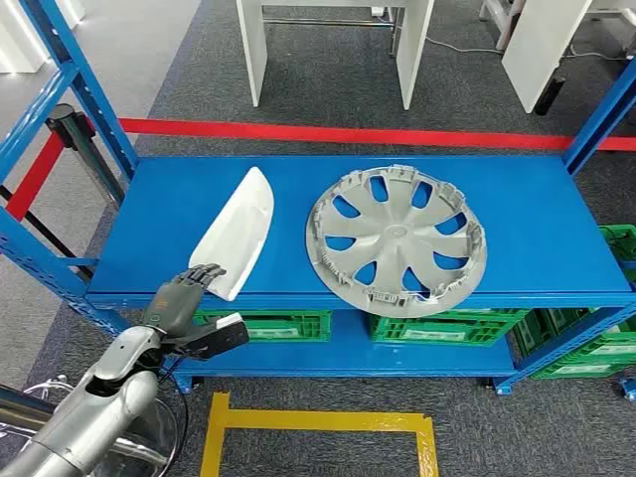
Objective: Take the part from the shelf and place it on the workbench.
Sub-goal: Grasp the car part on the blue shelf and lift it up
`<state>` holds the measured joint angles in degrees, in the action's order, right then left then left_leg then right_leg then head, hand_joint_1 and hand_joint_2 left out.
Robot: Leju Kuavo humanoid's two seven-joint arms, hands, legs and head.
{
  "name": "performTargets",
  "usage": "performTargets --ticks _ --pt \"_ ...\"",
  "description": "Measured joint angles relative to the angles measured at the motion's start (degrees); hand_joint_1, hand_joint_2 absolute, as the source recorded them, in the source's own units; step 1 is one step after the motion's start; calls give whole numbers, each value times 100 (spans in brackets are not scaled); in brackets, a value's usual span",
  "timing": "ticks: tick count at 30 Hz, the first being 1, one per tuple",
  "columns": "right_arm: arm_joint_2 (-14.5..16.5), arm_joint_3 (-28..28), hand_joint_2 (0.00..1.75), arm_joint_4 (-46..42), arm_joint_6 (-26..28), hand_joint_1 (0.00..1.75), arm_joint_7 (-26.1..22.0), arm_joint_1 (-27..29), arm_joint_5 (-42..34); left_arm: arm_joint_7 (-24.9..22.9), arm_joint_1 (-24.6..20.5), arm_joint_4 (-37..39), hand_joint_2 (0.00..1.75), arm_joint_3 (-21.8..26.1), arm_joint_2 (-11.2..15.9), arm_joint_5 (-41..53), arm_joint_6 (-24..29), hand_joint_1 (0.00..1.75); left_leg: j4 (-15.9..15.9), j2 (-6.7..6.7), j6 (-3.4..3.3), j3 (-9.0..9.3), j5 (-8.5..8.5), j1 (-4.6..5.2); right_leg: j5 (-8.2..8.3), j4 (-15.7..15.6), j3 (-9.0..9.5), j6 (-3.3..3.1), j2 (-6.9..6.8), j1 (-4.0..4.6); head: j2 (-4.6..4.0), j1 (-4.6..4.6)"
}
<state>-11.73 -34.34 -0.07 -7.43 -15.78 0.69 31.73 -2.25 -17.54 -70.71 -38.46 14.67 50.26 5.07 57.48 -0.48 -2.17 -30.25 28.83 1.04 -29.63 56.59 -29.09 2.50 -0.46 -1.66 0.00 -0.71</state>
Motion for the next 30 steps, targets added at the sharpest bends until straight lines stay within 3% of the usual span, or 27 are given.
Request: performTargets --ticks 30 --pt "-66 450 0 6 -28 0 -107 58 -523 -22 -286 233 175 -29 -232 216 370 175 0 0 0 2 0 0 1 0 2 0 0 0 0 -1"
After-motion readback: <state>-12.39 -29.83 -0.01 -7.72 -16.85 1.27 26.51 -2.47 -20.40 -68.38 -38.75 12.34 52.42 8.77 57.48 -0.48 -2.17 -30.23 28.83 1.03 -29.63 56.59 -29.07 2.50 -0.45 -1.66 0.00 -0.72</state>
